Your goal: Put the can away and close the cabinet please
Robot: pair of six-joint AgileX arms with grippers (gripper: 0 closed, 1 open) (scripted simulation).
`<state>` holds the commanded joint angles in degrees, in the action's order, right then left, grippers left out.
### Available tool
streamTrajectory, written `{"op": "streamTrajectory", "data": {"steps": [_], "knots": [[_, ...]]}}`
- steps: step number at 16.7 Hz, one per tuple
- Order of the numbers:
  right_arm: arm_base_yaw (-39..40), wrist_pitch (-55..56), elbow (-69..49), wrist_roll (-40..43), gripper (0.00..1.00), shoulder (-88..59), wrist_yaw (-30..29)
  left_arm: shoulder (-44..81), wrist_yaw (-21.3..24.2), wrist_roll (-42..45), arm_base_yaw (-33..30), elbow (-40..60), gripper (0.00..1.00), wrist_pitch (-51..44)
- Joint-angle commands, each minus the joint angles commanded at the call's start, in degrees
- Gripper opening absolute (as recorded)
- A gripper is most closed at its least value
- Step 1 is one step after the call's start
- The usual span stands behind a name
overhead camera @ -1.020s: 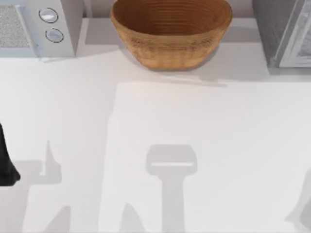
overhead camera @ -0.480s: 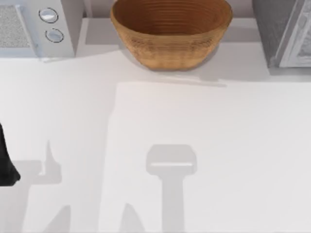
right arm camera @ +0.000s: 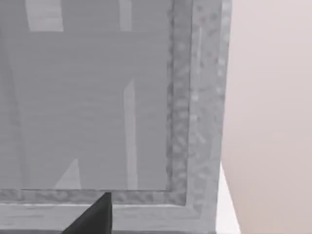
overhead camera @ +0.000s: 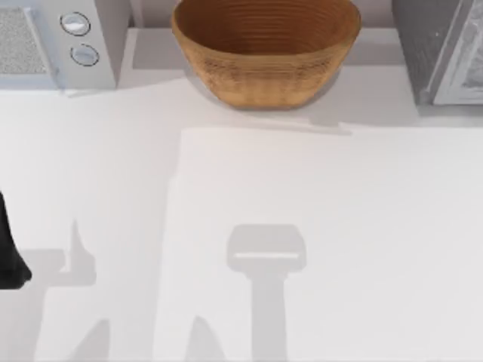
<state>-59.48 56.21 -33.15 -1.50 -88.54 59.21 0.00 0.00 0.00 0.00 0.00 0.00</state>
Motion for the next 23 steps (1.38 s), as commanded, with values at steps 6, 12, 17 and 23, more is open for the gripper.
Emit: {"op": "streamTrajectory", "data": {"steps": [6,12,17,23], "knots": [[-1.3,-31.1,-26.1,0.0,1.0,2.6,1.1,0.0,0.0,0.0,0.0,0.0,1.0,0.0],[-1.1,-63.7,-52.7,0.1,1.0,7.7,0.8,0.0,0.0,0.0,0.0,0.0,1.0,0.0],[-0.2,-77.4,-65.5,0.2,1.0,11.4,0.1,0.0,0.0,0.0,0.0,0.0,1.0,0.0],[-0.4,-78.4,-66.7,0.3,1.0,11.7,0.1,0.0,0.0,0.0,0.0,0.0,1.0,0.0]]}}
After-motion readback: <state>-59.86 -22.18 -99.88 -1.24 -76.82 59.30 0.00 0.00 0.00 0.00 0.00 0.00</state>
